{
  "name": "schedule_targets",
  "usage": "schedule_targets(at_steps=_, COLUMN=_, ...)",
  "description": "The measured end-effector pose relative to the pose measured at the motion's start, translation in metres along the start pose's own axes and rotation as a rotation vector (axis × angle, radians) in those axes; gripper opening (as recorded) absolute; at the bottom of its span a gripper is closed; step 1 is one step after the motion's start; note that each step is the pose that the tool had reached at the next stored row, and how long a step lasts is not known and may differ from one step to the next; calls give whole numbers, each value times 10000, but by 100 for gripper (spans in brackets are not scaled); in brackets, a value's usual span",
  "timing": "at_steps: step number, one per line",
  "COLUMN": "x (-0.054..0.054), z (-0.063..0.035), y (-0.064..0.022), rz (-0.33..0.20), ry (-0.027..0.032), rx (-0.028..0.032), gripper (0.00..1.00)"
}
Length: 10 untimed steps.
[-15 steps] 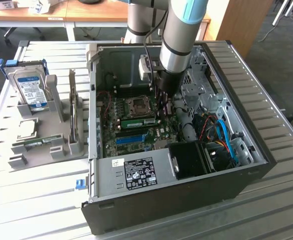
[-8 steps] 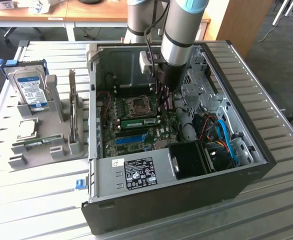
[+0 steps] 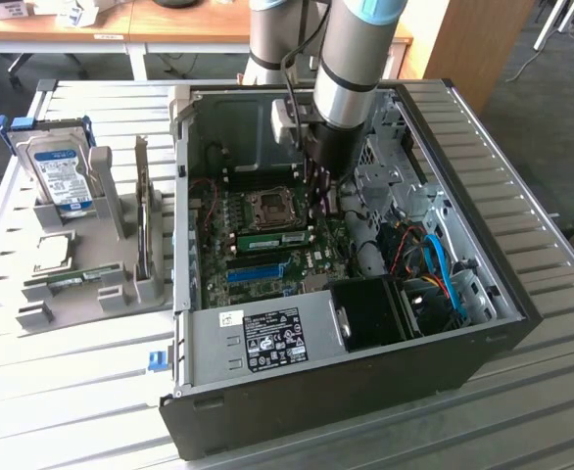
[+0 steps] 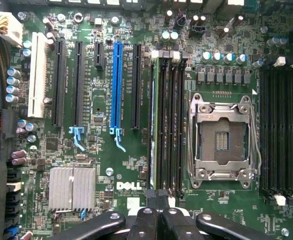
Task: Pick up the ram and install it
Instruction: 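Press down the ram until it locks into place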
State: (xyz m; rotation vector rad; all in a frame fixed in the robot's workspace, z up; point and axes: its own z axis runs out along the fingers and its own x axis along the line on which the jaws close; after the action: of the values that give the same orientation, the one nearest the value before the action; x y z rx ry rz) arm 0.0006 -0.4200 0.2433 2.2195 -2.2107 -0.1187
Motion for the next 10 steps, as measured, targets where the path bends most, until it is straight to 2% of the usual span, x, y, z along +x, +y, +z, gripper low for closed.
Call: schedule_targets(at_steps=10, x=-1, z=38, y=435, rz=0, ry=-2, rx=0, gripper=11)
